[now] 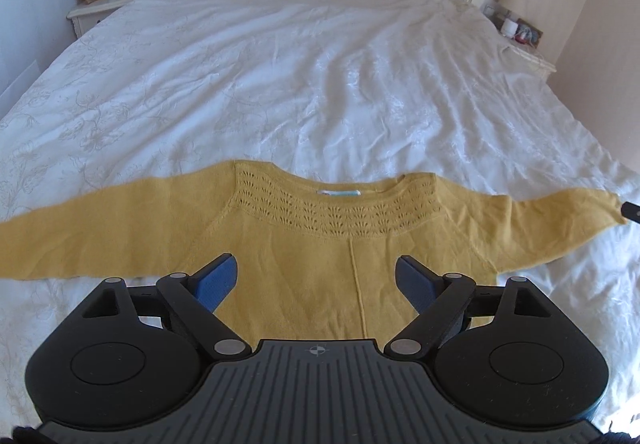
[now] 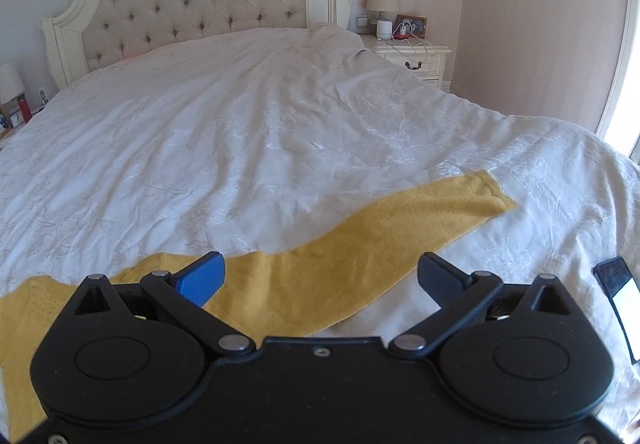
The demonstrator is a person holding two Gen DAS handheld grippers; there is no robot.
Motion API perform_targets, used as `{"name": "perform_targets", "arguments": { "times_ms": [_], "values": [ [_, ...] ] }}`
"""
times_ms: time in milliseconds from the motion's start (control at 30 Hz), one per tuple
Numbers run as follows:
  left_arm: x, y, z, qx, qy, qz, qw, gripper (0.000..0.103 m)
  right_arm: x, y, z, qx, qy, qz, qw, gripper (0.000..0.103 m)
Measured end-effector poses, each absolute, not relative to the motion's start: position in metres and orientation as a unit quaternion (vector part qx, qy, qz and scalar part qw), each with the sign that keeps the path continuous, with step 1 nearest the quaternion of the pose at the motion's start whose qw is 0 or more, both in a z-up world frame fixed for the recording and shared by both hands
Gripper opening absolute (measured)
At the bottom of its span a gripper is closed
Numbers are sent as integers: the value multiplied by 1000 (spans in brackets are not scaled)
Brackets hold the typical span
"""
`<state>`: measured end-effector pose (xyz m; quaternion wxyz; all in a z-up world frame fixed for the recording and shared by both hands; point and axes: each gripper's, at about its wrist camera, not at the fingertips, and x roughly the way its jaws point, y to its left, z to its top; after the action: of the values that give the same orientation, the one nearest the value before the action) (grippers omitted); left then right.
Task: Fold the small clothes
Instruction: 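Reach the right gripper to a sleeve cuff and close on it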
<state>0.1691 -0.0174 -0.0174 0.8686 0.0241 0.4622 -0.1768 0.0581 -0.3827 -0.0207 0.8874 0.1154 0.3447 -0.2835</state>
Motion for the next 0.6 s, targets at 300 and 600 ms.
{"name": "perform_targets", "arguments": {
  "times_ms": [300,600],
  "values": [
    [155,-65,-33,15,496,-122,860,86,71,-541,-46,71,397,-287,869,83],
    [141,-99,-33,9,518,-70,852,86,88,-647,-86,93,456,-276,841,76]
  ]
}}
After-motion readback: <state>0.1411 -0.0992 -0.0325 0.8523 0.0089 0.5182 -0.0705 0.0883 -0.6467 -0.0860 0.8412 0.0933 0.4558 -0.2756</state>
